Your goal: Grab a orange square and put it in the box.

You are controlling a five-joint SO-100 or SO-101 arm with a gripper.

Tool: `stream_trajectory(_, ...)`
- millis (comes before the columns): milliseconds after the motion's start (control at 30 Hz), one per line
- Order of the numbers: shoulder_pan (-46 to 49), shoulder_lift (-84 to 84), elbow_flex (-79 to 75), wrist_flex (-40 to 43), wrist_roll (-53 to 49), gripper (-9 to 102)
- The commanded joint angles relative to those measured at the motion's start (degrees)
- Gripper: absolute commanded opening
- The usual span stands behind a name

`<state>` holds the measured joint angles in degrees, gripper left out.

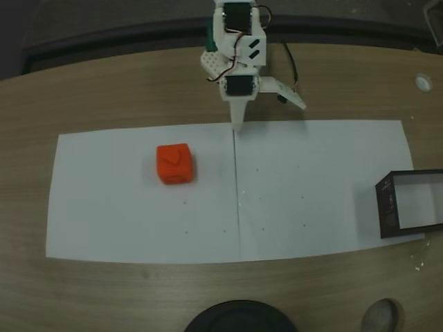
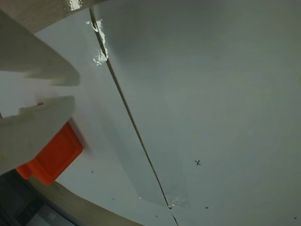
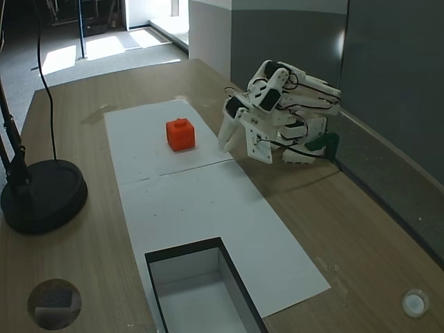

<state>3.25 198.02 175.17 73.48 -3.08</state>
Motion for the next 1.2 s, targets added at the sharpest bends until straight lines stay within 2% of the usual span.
stream_trajectory(0,-0.4,1.1,-3.3,0.7,0.1,0)
stream_trajectory(567,-0.4,1.1,-3.3,0.7,0.2,0)
stream_trajectory(733,0.3,1.1,-3.3,0.7,6.5,0)
stream_trajectory(1167,0.3,1.1,-3.3,0.7,6.4,0)
